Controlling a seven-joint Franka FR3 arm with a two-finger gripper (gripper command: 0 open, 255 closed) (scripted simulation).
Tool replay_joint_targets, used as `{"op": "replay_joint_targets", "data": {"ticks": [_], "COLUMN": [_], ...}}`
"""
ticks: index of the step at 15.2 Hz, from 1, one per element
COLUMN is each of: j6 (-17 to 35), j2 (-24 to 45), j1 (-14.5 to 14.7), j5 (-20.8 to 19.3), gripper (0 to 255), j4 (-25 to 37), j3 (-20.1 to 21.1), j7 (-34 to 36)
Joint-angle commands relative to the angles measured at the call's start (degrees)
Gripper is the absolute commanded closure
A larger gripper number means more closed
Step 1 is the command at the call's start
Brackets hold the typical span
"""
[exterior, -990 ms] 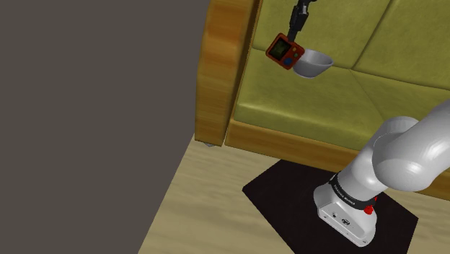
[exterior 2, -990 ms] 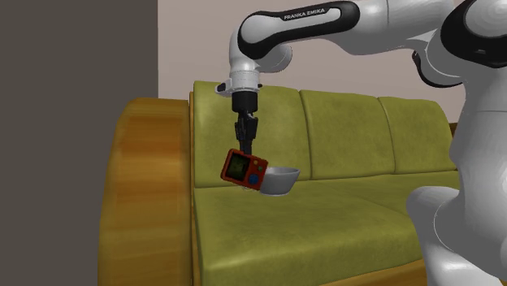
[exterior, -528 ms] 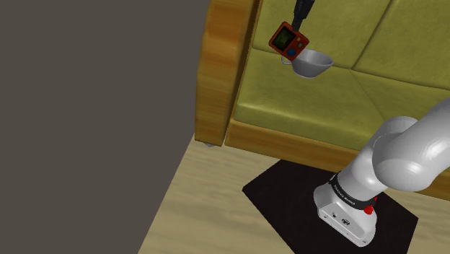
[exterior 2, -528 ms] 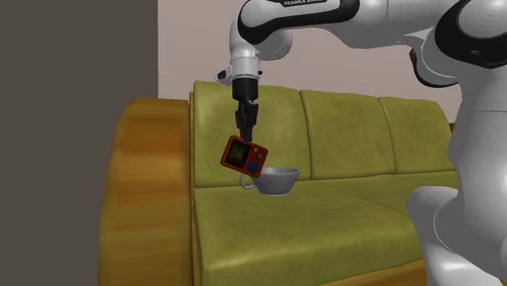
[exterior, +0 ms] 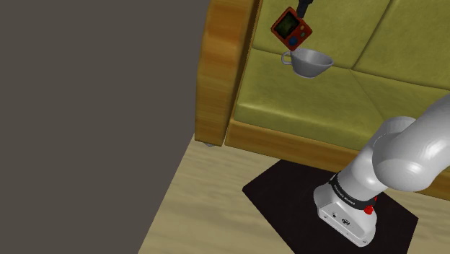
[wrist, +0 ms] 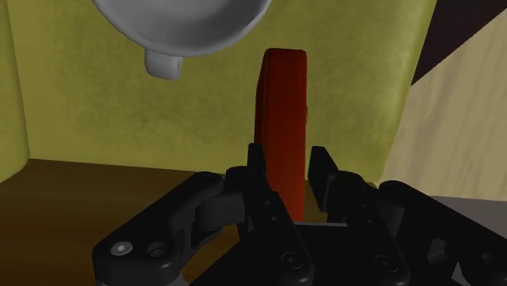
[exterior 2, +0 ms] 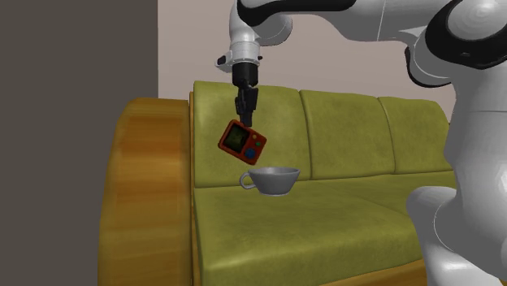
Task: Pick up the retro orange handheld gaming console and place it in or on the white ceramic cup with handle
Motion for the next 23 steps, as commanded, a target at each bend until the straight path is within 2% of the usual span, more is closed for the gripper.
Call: {"op": "replay_joint_targets", "data": {"ticks": [1,8,15,23], "j6": [-0.9,-3.0,-5.2,1.6], "j2": [0.0,-0.3,3.0,-1.0], "j1": [-0.6,-4.3,-8.2,-8.1], "j5": [-0.2,-1.8,-1.8,-3.5], "gripper": [255,255,255,255], "j4": [0.9,3.0,8.7,-1.7], "j3": [-0.9,-6.9,-14.0,-13.0], "j7": [-1.5,-11.6,-22.9,-21.3]}}
